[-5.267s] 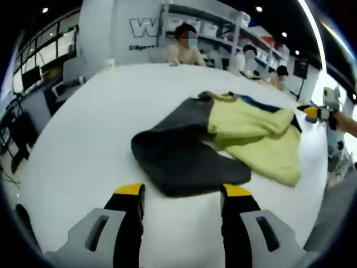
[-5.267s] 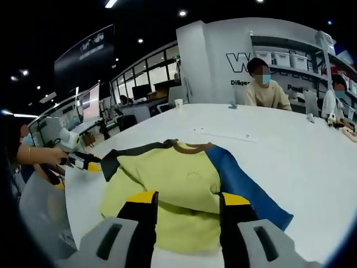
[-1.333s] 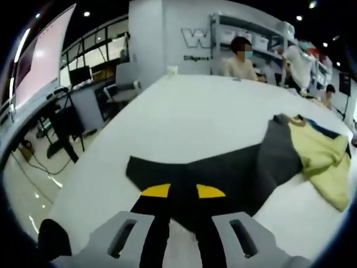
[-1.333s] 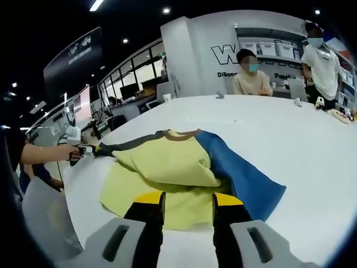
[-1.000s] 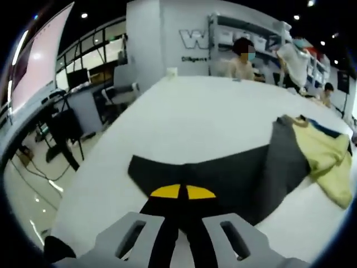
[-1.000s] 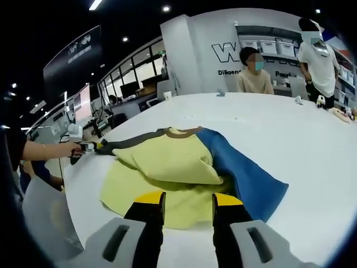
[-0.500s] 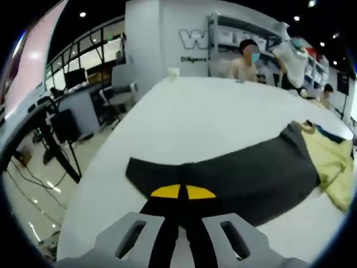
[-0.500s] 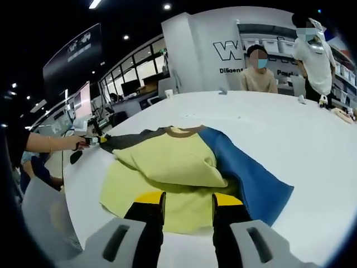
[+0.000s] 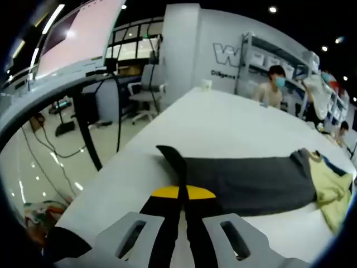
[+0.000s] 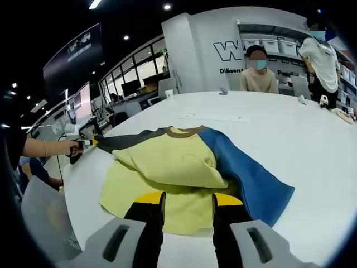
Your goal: Fold the garment on the visible template until the final outline fits inside the template.
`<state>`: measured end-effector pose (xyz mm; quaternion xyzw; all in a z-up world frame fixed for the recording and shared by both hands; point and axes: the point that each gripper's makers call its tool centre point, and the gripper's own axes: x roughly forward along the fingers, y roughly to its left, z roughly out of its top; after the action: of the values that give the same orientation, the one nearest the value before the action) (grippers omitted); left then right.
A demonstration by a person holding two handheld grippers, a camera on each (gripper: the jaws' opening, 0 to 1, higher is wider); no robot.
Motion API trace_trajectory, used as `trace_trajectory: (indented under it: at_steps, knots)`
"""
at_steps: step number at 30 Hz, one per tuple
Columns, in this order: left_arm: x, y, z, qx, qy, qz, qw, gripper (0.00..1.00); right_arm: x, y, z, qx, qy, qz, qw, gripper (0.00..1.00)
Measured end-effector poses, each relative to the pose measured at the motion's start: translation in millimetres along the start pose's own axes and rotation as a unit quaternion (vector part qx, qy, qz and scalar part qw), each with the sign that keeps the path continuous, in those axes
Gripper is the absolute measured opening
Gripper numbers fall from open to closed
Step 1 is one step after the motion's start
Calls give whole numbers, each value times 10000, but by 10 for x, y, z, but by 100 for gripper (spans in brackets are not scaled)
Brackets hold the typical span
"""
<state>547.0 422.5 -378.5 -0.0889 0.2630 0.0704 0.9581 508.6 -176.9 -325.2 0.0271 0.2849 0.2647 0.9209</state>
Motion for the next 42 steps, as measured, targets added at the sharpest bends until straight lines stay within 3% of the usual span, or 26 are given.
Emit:
trace_trajectory:
  at_steps: [2,6,9,10,11,14,16,18,19,22,24,26,27,30,34,39,40,41,42]
  knots:
    - [-97,18,-105,-46,58,75,9999,2,-2,-11,-20,-19,14,-17,10000,29]
    - [-275,-23,-147,-32,105,182,9998,4,-6,-32,-69,-13,47,-51,10000,29]
    - [-359,31,-180,-63,117,337,9993,12,-14,-44,-97,17,64,-73,10000,29]
    - [-317,218,-170,-74,27,455,9989,14,-6,-91,-164,24,114,-110,9999,29]
    - [-298,284,-189,0,80,519,9986,16,-6,-107,-186,33,128,-126,9998,29]
    - [-388,225,-137,87,-43,457,9989,19,-35,-137,-216,72,164,-194,9997,28]
    - [-534,-52,-63,453,-124,154,9988,21,-38,-189,-260,90,203,-254,9994,28]
    - [-591,-199,-37,573,-171,4,9982,26,-49,-200,-267,99,222,-280,9993,27]
    - [-605,-314,-59,725,-166,-232,9970,28,-56,-214,-285,107,258,-318,9991,27]
    - [-587,-531,-51,611,-160,-604,9962,39,-31,-262,-379,144,329,-400,9986,26]
    - [-629,-765,-21,831,-182,-862,9926,47,-35,-271,-382,210,342,-438,9982,26]
    - [-593,-819,-60,1065,-128,-1119,9879,54,-34,-272,-374,206,335,-433,9983,26]
    - [-615,-988,-88,1196,-81,-1253,9849,58,-29,-278,-355,190,307,-422,9985,26]
    - [-618,-1107,-139,1496,3,-1331,9797,69,-18,-318,-319,208,214,-437,9986,26]
    - [-713,-1564,-308,1910,190,-1781,9651,70,2,-363,-317,121,302,-476,9983,26]
    - [-787,-1894,-504,1992,339,-2158,9553,69,38,-361,-355,104,374,-442,9983,23]
    - [-815,-1992,-599,2213,434,-2344,9456,68,55,-369,-374,108,397,-435,9982,22]
    - [-824,-2020,-628,2265,468,-2388,9431,68,56,-365,-381,106,417,-424,9982,23]
    - [-898,-2171,-709,2361,561,-2554,9359,68,55,-364,-383,106,424,-423,9981,22]
